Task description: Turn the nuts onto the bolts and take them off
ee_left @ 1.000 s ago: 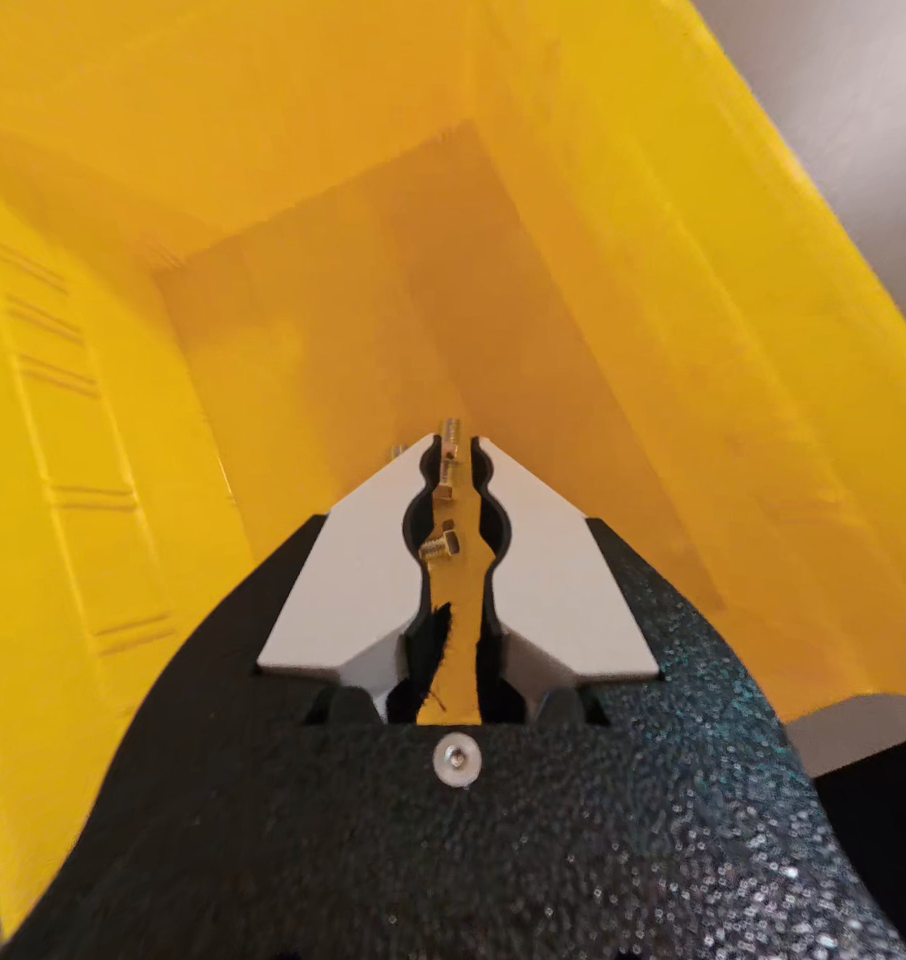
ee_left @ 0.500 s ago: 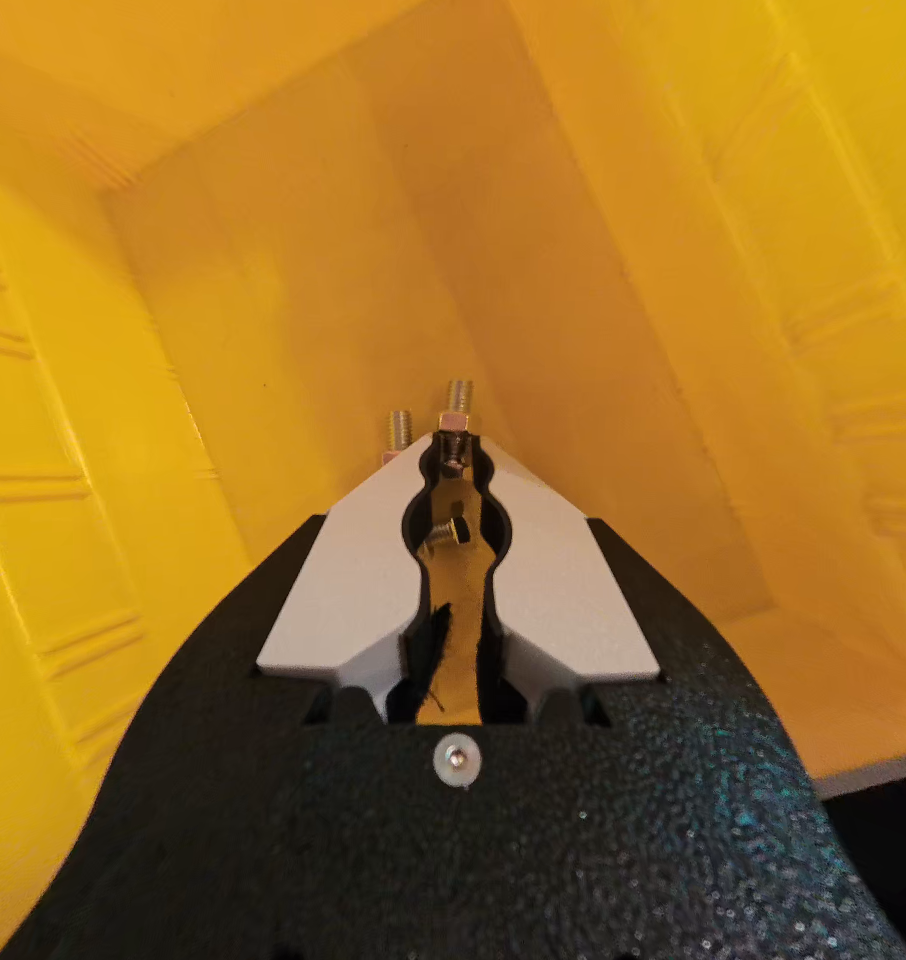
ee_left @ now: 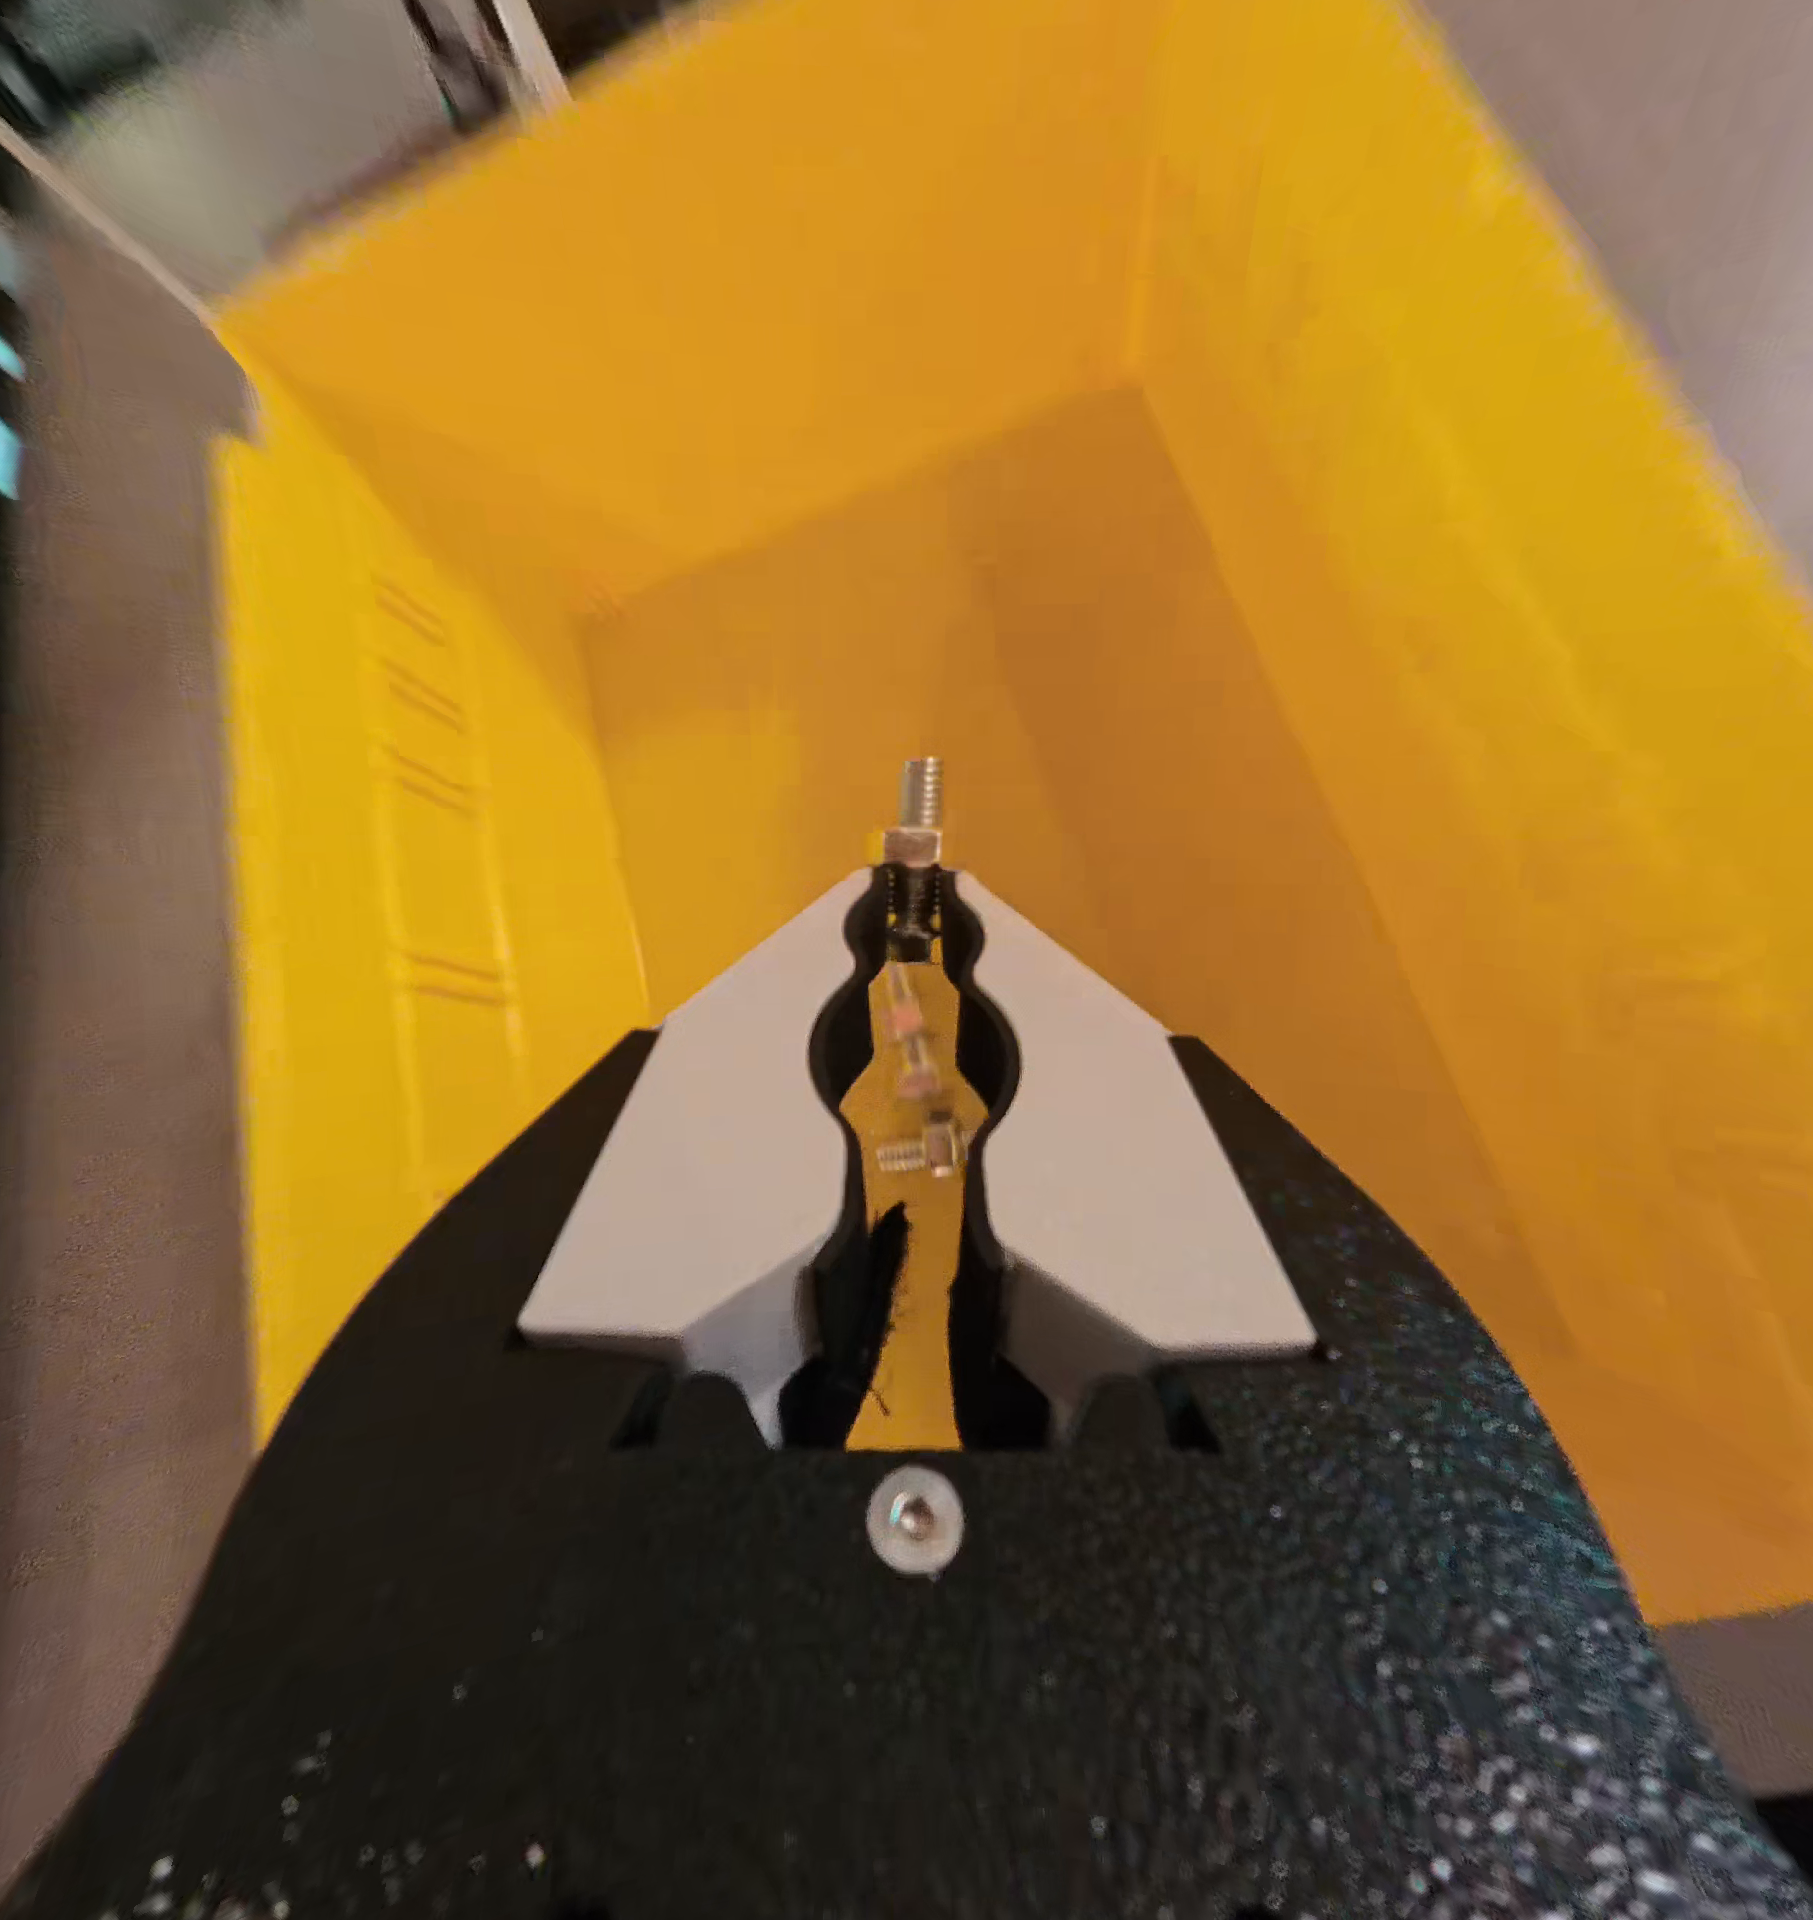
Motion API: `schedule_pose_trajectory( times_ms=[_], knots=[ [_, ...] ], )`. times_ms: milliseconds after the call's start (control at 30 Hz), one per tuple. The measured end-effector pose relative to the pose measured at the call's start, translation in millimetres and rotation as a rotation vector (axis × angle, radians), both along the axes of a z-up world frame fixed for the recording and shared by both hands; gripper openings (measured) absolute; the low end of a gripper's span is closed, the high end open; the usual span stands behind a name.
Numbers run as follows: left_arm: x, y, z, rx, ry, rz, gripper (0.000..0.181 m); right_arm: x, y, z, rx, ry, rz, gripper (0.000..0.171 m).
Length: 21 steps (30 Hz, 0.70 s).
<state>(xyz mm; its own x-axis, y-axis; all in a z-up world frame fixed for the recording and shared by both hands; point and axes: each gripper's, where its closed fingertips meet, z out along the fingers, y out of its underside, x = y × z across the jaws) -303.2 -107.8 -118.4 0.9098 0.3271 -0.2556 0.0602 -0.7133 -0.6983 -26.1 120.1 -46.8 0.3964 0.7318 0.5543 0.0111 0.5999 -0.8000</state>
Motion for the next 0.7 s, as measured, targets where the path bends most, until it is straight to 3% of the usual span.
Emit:
schedule_pose_trajectory(
  times_ms=[167, 267, 367, 433, 500, 700],
  knots=[
    [52, 45, 83, 0.312, 0.21, -0.205, 0.007, -2, -5, 0, -0.044, 0.003, 0.056, 0.003],
    [121, 83, 113, 0.471, 0.241, -0.427, 0.007, -9, -32, -6, -0.187, -0.019, 0.305, 0.006],
    [190, 119, 112, 0.546, 0.256, -0.613, 0.007, -6, -64, -2, -0.429, -0.011, 0.629, 0.019],
    [211, 134, 100, 0.484, 0.447, -0.659, 0.007, -3, -68, 2, -0.576, -0.003, 0.746, 0.025],
    [229, 142, 91, 0.435, 0.602, -0.706, 0.007, 0, -65, 5, -0.685, 0.006, 0.809, 0.026],
    [251, 149, 80, 0.377, 0.72, -0.765, 0.007, 4, -70, 6, -0.742, -0.012, 0.885, 0.019]
  ],
)
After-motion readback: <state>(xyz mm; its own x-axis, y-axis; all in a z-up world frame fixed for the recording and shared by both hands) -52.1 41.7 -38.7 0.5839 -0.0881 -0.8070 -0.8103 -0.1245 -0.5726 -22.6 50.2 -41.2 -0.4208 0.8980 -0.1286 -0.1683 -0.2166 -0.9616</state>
